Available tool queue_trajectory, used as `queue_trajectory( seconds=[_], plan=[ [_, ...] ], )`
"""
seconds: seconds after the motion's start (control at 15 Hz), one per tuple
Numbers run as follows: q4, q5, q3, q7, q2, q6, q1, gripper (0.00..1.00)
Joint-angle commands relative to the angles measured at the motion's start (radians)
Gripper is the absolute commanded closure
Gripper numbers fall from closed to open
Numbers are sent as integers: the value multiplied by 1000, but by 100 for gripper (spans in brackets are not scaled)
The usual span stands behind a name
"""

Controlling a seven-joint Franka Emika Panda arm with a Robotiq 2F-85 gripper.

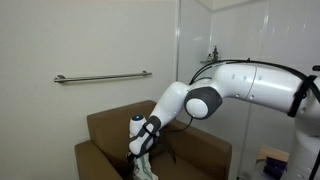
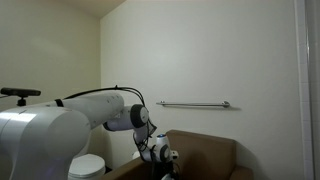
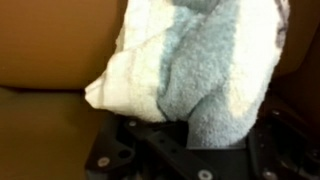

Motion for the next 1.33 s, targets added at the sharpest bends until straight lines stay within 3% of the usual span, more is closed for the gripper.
queue_trajectory(
  seconds=[0.0, 0.2, 0.27, 0.67, 0.93, 1.27],
  plan=[
    [130, -34, 5, -10, 61, -44, -39, 94],
    [287, -11, 54, -87, 157, -137, -92, 94],
    [168, -33, 96, -113, 81, -114, -109, 94],
    [120, -11, 270, -330, 106, -164, -191, 94],
    [47, -6, 279, -326, 111, -207, -166, 94],
    [-52, 27, 283, -285, 115, -174, -165, 94]
  ],
)
